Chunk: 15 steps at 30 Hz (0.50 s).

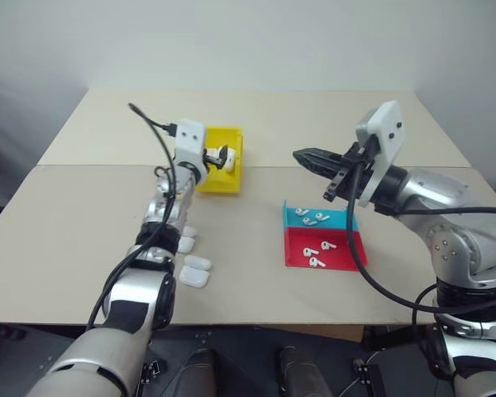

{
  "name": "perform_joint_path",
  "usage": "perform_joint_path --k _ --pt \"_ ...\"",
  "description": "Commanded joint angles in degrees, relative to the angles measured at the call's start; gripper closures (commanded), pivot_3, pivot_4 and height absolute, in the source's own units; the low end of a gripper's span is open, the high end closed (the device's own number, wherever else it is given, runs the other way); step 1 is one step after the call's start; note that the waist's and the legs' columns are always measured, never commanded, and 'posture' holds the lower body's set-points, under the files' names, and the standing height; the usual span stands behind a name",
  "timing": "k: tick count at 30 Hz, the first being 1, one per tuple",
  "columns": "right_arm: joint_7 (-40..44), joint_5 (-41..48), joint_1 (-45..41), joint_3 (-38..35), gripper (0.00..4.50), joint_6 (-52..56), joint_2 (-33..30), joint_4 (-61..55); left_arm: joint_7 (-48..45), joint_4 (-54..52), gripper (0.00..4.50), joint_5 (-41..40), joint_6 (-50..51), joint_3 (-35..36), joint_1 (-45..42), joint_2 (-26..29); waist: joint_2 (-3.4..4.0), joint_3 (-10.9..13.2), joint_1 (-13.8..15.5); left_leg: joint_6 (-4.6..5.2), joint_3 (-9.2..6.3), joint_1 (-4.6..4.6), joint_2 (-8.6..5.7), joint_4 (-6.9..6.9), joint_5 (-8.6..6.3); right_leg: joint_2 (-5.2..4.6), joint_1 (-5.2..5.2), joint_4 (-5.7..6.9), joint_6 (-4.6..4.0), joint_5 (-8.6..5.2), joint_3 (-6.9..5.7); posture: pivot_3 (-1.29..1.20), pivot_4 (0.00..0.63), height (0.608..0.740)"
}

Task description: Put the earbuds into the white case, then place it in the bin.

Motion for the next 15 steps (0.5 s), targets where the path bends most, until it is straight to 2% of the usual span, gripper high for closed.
perform_joint_path --k 1,3,8,11,15 --pt "-1.1 -1.5 1.5 -0.1 4.50 -3.1 0.3 -1.7 -8.2 -15.6 0.01 -3.9 4.7 0.8 5.5 4.5 0.01 0.0 0.0 -0.01 0.00 0.00 0.00 0.00 0.01 0.00 0.00 0.01 0.00 0.00 0.00 0.00 0.150 0.740" --pt "-1.1 -3.5 4.3 0.7 4.50 -5.2 0.2 -1.8 -15.8 -29.0 0.01 -7.9 8.3 0.8 12.9 9.1 0.02 0.0 -0.2 -0.02 0.00 0.02 0.02 0.01 0.01 0.00 0.01 0.02 -0.01 0.00 0.00 0.00 0.150 0.740" --pt "3.0 -7.1 13.2 1.7 4.50 -12.4 -2.3 -3.0 -27.2 -53.7 0.01 -19.7 17.5 4.6 27.9 19.3 0.02 0.0 0.1 -0.04 0.08 0.03 0.07 -0.01 0.01 -0.03 -0.02 0.05 -0.02 -0.01 0.01 0.00 0.150 0.740" --pt "7.7 -7.3 17.6 1.0 4.50 -15.8 -5.4 -3.5 -29.2 -62.4 0.01 -22.1 20.6 6.4 35.0 23.8 0.02 0.0 0.3 -0.09 0.12 0.18 0.06 0.03 0.04 -0.09 0.12 0.07 -0.01 -0.01 0.00 0.00 0.150 0.740" --pt "14.3 -5.4 22.5 -1.8 4.50 -19.9 -8.8 -3.6 -29.5 -71.3 0.01 -25.1 23.8 9.4 43.7 27.1 0.01 0.0 0.2 -0.12 0.16 0.49 0.10 0.06 0.07 -0.10 0.38 0.04 0.07 -0.24 0.01 0.00 0.150 0.740"
